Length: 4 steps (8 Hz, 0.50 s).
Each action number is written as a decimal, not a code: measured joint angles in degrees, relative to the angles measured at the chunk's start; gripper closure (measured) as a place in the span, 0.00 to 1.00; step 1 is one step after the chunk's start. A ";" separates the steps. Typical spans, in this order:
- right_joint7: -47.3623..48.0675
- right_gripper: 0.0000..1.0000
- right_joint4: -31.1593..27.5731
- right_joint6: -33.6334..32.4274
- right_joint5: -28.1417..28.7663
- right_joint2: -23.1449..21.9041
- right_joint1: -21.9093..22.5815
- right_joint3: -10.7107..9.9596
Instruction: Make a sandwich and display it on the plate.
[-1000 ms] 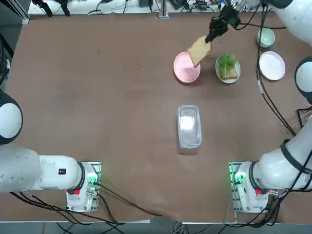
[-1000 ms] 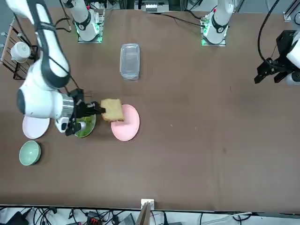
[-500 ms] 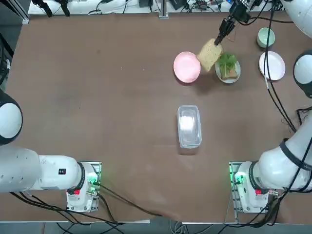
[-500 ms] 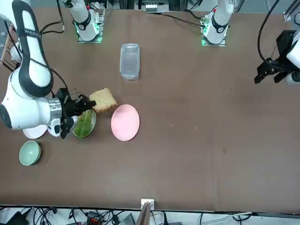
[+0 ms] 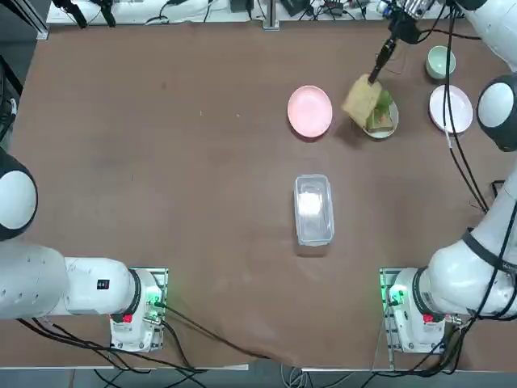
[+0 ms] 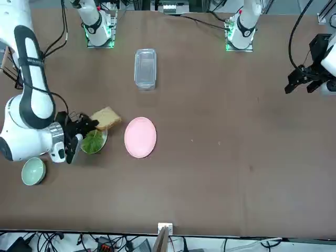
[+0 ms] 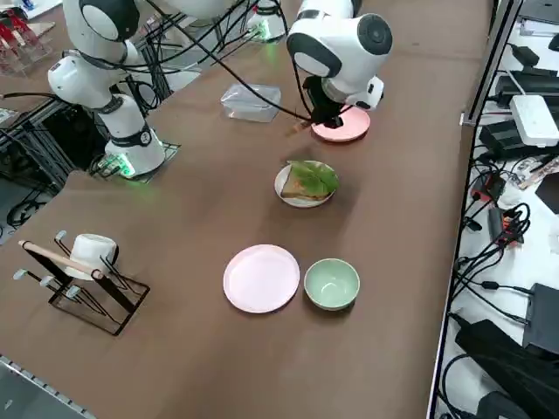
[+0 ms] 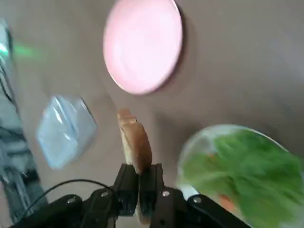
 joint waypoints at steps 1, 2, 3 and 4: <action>-1.80 0.94 2.31 -1.23 -3.38 1.24 -0.06 0.00; -2.48 0.94 3.96 -2.05 -5.64 1.93 -0.07 0.00; -2.70 0.94 4.88 -2.54 -6.73 2.10 -0.05 0.00; -2.82 0.94 5.69 -3.07 -7.09 2.10 -0.03 0.01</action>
